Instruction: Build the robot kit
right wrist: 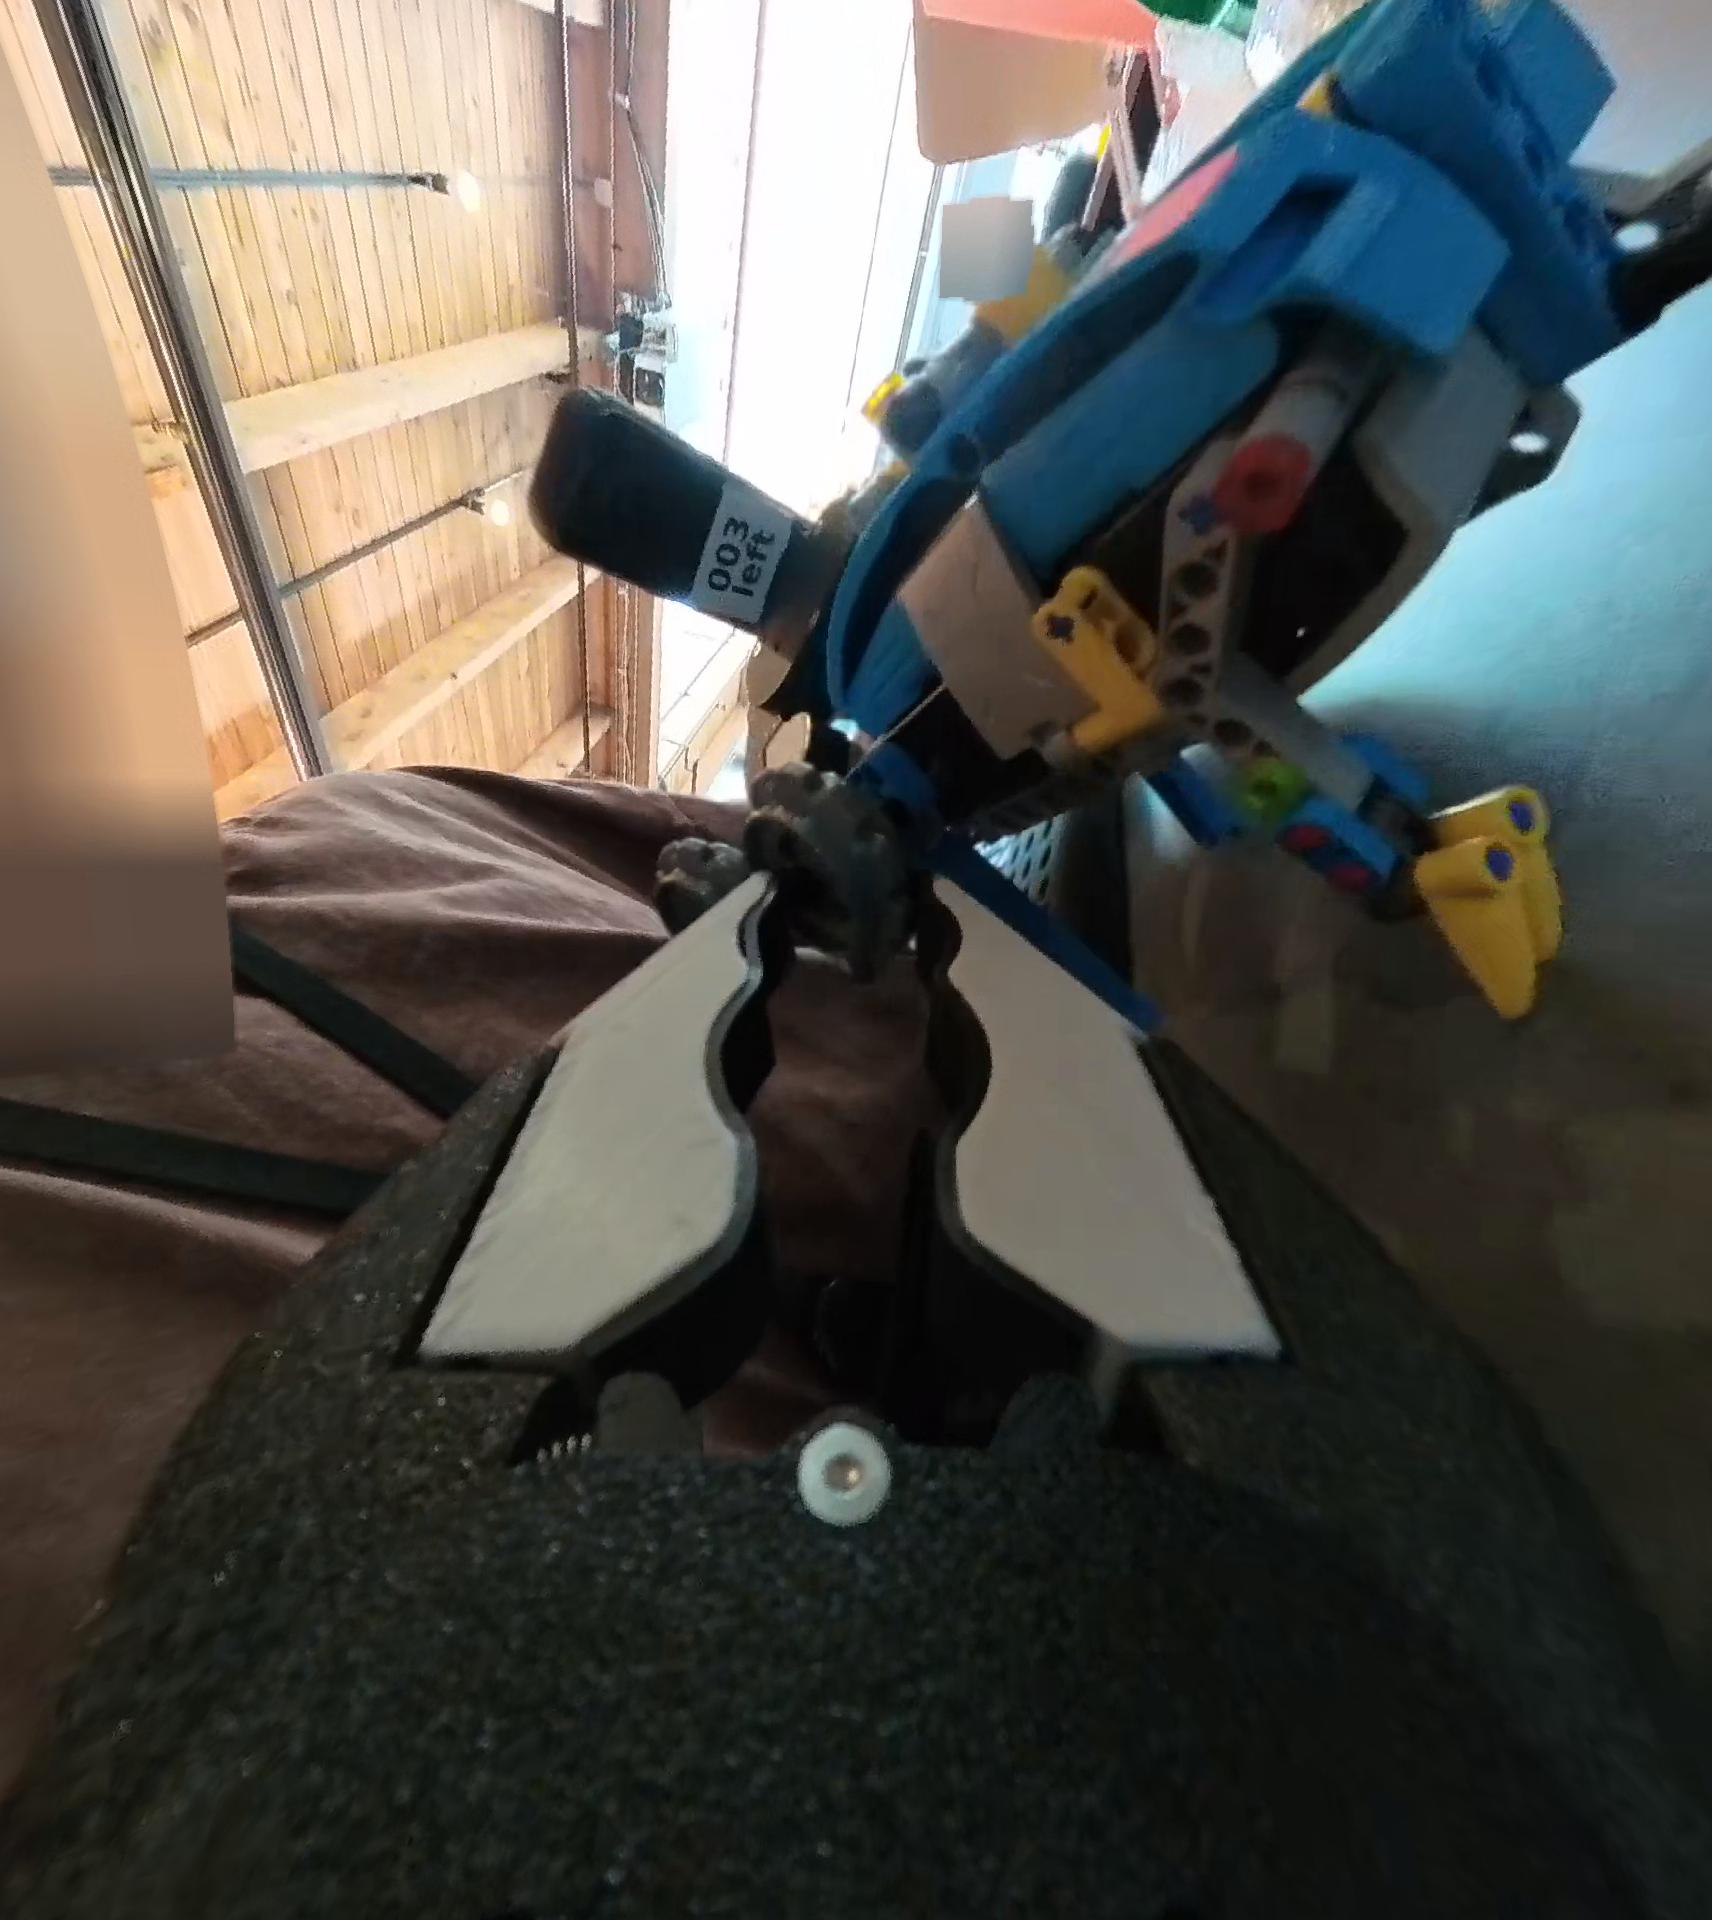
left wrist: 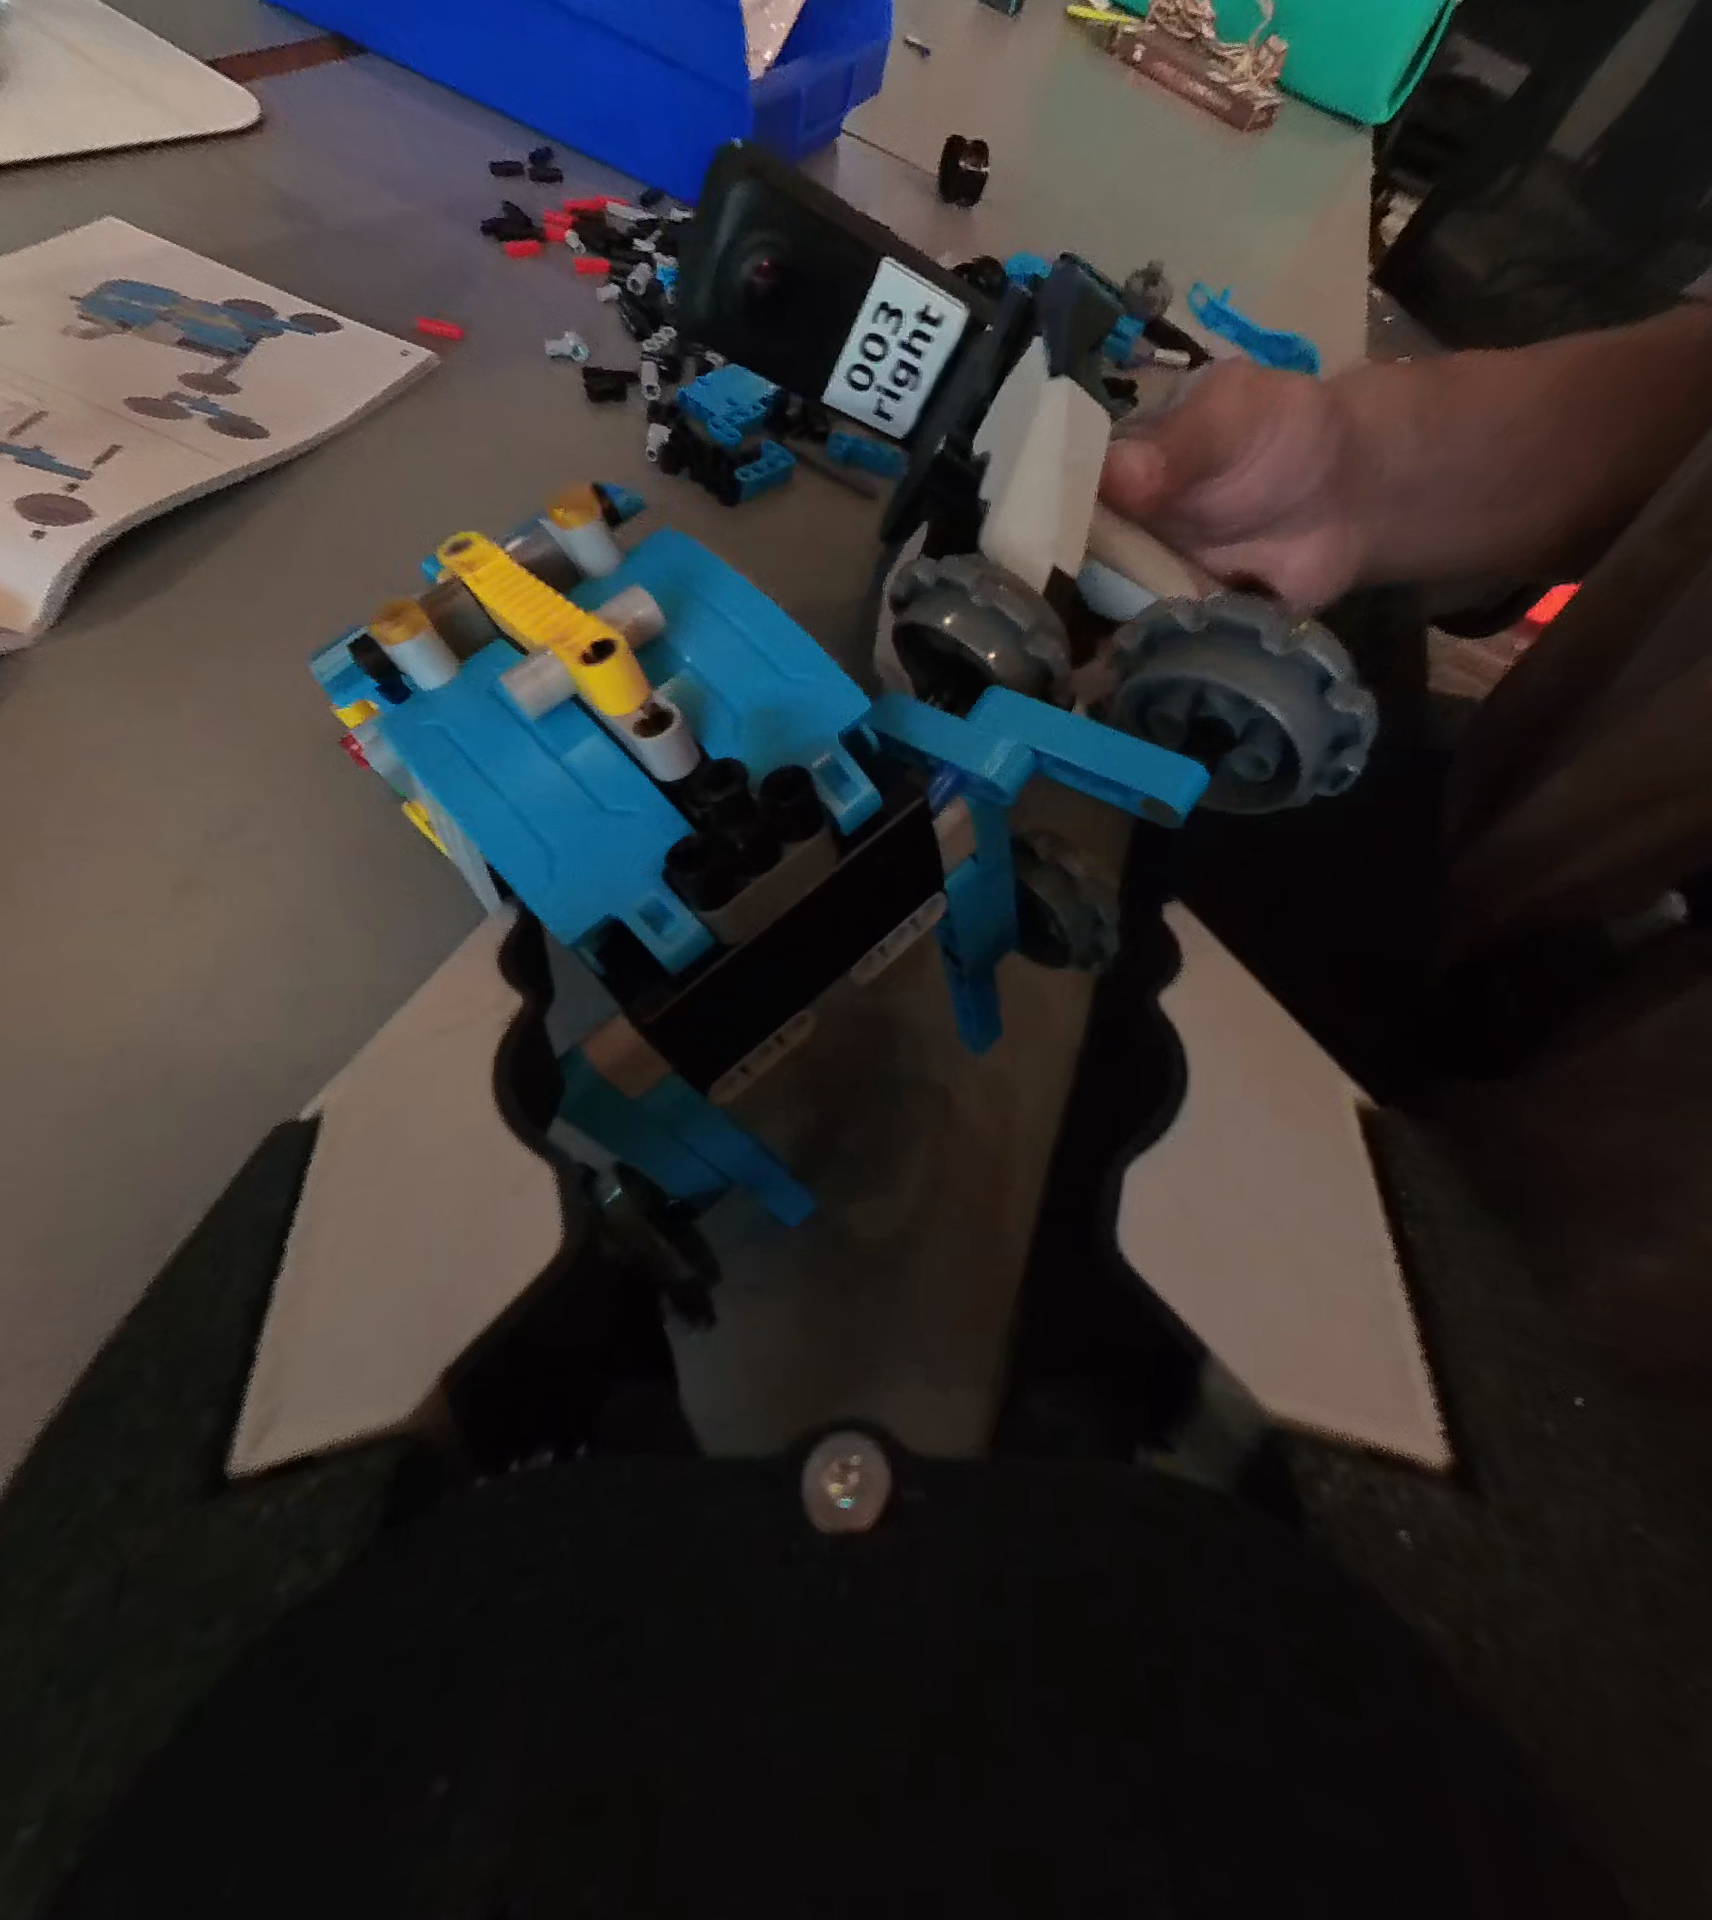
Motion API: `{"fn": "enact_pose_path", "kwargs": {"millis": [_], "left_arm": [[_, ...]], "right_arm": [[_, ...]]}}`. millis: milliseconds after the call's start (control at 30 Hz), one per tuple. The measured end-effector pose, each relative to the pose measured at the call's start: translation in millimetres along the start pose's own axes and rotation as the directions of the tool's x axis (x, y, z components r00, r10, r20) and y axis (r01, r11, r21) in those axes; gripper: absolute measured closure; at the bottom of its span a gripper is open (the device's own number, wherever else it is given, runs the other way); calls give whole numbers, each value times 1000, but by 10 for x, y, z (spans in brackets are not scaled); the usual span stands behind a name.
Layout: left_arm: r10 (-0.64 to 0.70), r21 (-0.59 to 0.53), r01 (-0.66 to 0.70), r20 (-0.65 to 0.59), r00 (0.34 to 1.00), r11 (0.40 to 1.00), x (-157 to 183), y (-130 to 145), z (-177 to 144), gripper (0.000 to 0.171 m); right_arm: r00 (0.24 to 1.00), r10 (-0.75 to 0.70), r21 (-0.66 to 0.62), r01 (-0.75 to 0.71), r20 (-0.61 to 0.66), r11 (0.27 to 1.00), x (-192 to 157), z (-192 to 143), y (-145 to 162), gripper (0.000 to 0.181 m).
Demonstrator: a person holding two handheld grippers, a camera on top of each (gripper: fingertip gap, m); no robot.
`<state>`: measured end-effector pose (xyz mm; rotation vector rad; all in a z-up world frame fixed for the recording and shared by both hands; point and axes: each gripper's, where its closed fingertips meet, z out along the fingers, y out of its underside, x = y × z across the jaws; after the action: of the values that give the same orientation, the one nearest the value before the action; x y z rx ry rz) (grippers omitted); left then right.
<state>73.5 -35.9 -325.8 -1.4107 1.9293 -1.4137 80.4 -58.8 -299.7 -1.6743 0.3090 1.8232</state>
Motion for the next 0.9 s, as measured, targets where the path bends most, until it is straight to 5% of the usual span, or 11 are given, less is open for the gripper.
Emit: {"fn": "enact_pose_path", "kwargs": {"millis": [200, 567, 767, 900], "left_arm": [[-11, 10, 10, 161, 987, 1000, -133, 6, 9, 74], [-49, 32, 44, 184, 982, 999, -143, -38, 9, 78], [-42, 6, 42, 238, 970, 999, -139, -56, 63, 56], [-100, 60, 87, 285, 953, 994, -181, -94, 47, 62]], "right_arm": [[1000, -16, 16, 17, -21, 1000, 32, 18, 25, 158], [975, -205, -71, 200, -83, 977, 7, -5, -36, 157], [989, -136, -51, 133, -57, 990, 48, -33, -74, 157], [988, -138, -62, 134, -69, 989, 71, -30, -61, 157]]}}
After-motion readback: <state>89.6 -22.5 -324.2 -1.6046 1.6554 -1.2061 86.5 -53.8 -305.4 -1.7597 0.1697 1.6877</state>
